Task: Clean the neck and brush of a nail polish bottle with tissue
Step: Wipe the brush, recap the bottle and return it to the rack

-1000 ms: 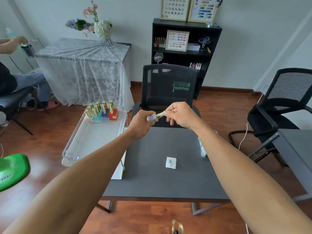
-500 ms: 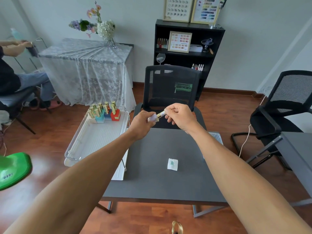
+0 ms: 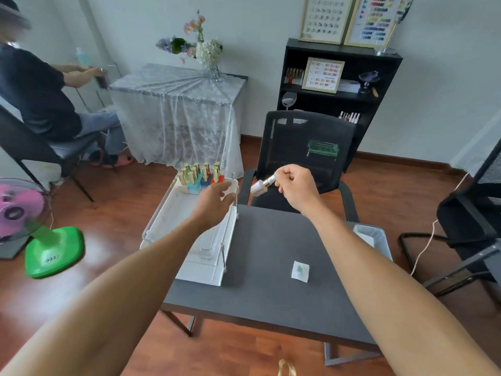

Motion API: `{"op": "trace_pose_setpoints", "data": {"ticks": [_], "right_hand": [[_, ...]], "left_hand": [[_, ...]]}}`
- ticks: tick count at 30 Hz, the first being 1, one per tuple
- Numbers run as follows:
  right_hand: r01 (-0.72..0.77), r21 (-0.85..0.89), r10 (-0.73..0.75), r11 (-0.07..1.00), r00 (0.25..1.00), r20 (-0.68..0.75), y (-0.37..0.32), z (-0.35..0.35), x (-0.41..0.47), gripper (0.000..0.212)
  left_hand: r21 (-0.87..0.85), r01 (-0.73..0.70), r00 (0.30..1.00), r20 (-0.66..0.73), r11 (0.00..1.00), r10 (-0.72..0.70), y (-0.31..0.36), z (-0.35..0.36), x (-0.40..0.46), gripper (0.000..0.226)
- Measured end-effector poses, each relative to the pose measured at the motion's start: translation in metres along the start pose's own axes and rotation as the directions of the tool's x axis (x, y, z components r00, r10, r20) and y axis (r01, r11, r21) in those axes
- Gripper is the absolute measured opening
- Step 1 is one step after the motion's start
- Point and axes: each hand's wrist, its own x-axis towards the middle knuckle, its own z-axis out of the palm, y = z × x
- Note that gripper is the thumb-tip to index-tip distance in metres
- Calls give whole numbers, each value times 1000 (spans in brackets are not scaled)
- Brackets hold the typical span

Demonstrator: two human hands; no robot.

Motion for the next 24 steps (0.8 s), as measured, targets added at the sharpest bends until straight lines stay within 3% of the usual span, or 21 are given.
{"op": "trace_pose_setpoints", "data": {"ticks": [12, 24], "right_hand": [[64, 45, -67, 997, 995, 78, -42, 100, 10, 11], [30, -82, -24, 996, 997, 77, -39, 171, 28, 8]], "left_hand": [[114, 112, 983, -158, 987, -93, -80, -78, -10, 46], [29, 125, 988, -90, 992, -122, -121, -89, -4, 47]]}}
